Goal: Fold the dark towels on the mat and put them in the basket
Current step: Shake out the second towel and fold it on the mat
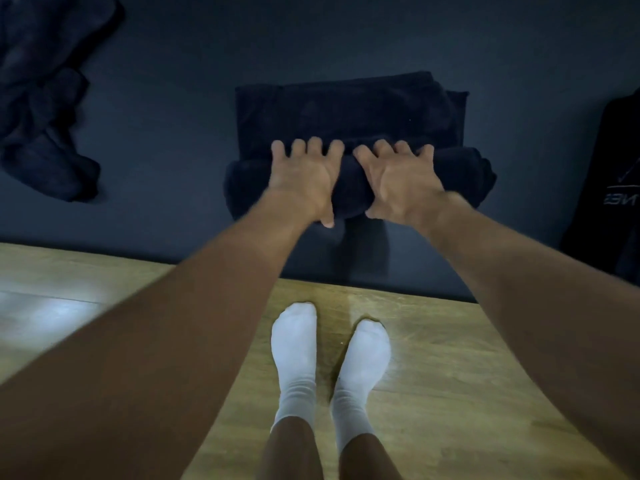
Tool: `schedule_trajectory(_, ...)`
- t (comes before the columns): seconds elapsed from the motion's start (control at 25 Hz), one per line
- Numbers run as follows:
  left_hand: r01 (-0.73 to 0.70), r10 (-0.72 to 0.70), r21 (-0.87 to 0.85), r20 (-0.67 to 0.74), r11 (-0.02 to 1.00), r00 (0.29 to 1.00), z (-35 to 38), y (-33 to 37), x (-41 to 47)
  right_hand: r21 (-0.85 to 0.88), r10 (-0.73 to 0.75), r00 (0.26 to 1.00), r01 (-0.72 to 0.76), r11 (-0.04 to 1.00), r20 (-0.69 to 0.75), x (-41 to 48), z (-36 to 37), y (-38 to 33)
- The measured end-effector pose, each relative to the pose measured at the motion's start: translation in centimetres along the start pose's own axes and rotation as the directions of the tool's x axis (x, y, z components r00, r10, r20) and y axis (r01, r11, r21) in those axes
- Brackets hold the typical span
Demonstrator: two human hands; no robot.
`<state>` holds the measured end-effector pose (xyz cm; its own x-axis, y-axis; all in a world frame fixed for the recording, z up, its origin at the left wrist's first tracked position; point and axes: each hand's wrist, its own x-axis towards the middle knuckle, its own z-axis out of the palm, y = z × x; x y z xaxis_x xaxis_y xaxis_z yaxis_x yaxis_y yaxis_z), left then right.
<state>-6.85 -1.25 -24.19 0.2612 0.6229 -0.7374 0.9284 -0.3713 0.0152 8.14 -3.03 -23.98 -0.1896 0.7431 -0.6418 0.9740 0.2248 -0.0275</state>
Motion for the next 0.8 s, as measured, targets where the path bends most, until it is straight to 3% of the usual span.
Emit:
schedule_trajectory(0.08, 0.033, 0.004, 0.138, -0.26, 0.99, 0.966, 3.0, 2.0, -2.1, 0.154, -0.061, 0.973, 0.027, 0.988, 0.225, 2.0, -2.1, 0.7)
schedule_trajectory(0.12, 0.034, 0.012, 0.147, -0.303, 0.989, 0.953, 3.3, 2.4, -2.3, 0.217, -0.085, 0.935, 0.009, 0.976, 0.343, 2.7, -3.0, 1.3)
schedule_trajectory(0.2, -0.043, 0.057, 0.066, -0.239, 0.997, 0.969, 1.4, 1.3, -0.9, 0.296, -0.087, 0.892, -0.054, 0.953, 0.444, 3.2, -4.0, 2.0)
schedule_trajectory(0.28, -0.143, 0.134, -0.085, -0.105, 0.986, 0.986, -1.2, -0.7, 1.4, 0.32, -0.013, 0.94, -0.103, 0.942, 0.34, 2.8, -3.9, 1.4)
schedule_trajectory(0.36, -0.144, 0.175, -0.233, 0.114, 0.962, 0.978, -4.2, -2.3, 3.2, 0.191, 0.079, 0.99, -0.1, 0.977, 0.116, 1.5, -2.3, 0.2)
schedule_trajectory(0.44, -0.087, 0.155, -0.252, 0.265, 0.964, 0.952, -5.7, -2.3, 4.1, 0.062, 0.105, 0.994, -0.103, 0.993, -0.038, 0.6, -1.1, -1.2)
schedule_trajectory(0.48, -0.066, 0.125, -0.225, 0.257, 0.972, 0.958, -5.7, -1.8, 3.9, 0.04, 0.109, 0.992, -0.106, 0.994, -0.06, 0.8, -1.0, -1.3)
schedule_trajectory(0.56, -0.001, 0.008, -0.106, 0.06, 0.994, 0.998, -4.0, -0.6, 2.7, 0.064, 0.074, 0.997, -0.073, 0.995, -0.004, 2.2, -2.4, -1.0)
schedule_trajectory(0.68, 0.043, -0.033, 0.026, -0.294, 0.999, 0.955, -0.4, 2.2, -0.3, 0.188, 0.01, 0.955, -0.069, 0.98, 0.298, 4.2, -5.2, 0.8)
schedule_trajectory(0.76, -0.003, 0.019, 0.059, -0.28, 0.998, 0.96, -0.7, 2.3, -0.2, 0.239, 0.005, 0.898, -0.122, 0.963, 0.441, 4.4, -6.1, 1.6)
schedule_trajectory(0.8, -0.061, 0.072, 0.052, -0.22, 0.997, 0.973, -1.7, 1.6, 0.9, 0.303, -0.005, 0.905, -0.137, 0.943, 0.424, 4.1, -5.9, 1.7)
